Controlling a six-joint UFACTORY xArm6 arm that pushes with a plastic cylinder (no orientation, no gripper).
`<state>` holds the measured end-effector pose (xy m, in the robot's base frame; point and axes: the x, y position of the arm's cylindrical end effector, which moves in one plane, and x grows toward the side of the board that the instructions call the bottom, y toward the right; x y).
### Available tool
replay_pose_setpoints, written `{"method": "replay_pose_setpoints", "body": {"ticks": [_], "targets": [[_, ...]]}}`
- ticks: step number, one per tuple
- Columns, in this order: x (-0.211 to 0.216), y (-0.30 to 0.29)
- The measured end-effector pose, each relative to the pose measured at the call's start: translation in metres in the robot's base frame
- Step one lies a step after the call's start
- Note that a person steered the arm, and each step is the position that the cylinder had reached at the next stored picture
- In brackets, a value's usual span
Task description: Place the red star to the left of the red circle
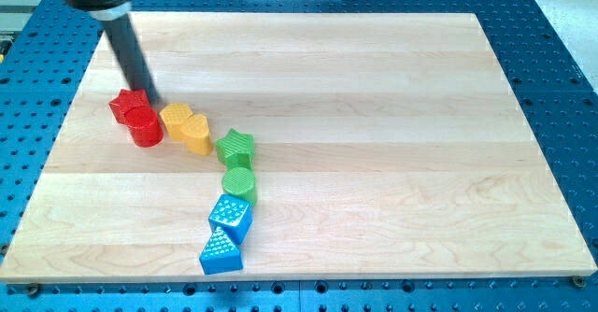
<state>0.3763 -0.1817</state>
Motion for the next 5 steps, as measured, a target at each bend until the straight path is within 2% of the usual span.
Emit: {"method": "replay_pose_setpoints", "body": {"ticks": [2, 5], "targets": [[0.044, 0.024], [0.026, 0.005]]}}
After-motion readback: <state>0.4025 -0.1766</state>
